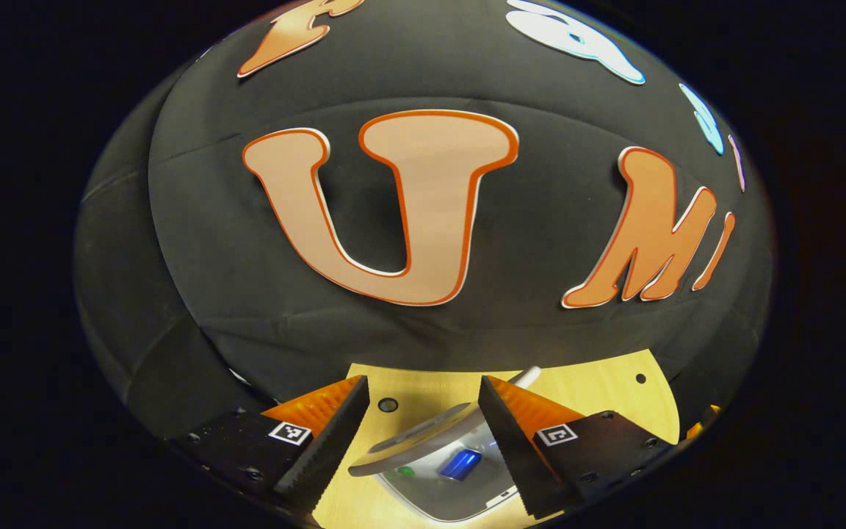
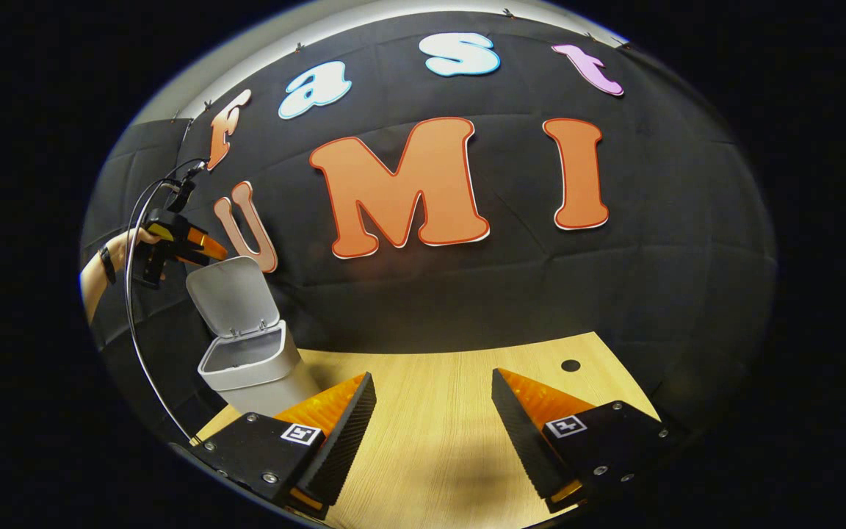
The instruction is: Press the lid of the desktop garbage bin to open it, pick up the crumpled paper on the desktop and throw it into the bin, then pick up the pop can on the desktop and drop it into the bin, and finally close the garbage bin lid.
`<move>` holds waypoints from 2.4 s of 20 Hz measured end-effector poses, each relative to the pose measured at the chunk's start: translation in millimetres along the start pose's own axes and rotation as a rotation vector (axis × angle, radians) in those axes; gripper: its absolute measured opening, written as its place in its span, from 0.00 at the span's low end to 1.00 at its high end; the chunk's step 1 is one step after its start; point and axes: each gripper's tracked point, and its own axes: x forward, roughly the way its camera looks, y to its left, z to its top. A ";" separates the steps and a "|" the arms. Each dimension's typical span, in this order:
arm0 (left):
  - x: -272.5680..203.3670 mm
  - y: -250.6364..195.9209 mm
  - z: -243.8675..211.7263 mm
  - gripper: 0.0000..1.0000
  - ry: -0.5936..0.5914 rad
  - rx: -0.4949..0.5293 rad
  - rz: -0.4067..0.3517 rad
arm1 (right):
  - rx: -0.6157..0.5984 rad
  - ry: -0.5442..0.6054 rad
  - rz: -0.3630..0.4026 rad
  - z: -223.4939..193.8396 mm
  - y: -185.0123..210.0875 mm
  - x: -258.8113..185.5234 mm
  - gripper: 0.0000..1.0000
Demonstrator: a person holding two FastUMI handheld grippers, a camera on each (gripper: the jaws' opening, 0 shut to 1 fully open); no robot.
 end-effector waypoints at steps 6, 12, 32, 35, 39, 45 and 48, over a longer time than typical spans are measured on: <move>-12.4 -15.3 -29.4 0.95 -0.036 -0.021 -0.005 | -0.002 0.001 0.020 0.6 0.9 -6.4 0.95; -23.4 -29.9 -65.9 0.95 -0.095 -0.027 0.029 | -0.002 -0.002 0.024 4.7 -8.2 -12.8 0.95; -16.1 -54.0 -215.7 0.97 -0.057 -0.007 0.096 | 0.036 0.024 0.076 -1.1 -6.8 -11.6 1.00; -17.8 -57.5 -221.4 0.98 -0.048 0.008 0.085 | 0.050 0.020 0.085 -0.3 -5.9 -13.8 0.95; -18.4 -51.5 -215.0 0.98 -0.100 0.123 0.121 | 0.054 0.019 0.088 0.0 -6.5 -16.0 0.95; -18.5 -55.0 -210.0 0.95 -0.148 0.002 0.079 | 0.038 0.018 0.070 -1.1 -13.7 -19.2 0.95; -19.0 -55.0 -206.3 0.95 -0.150 0.013 0.086 | 0.043 0.016 0.066 -0.3 -14.8 -18.8 0.95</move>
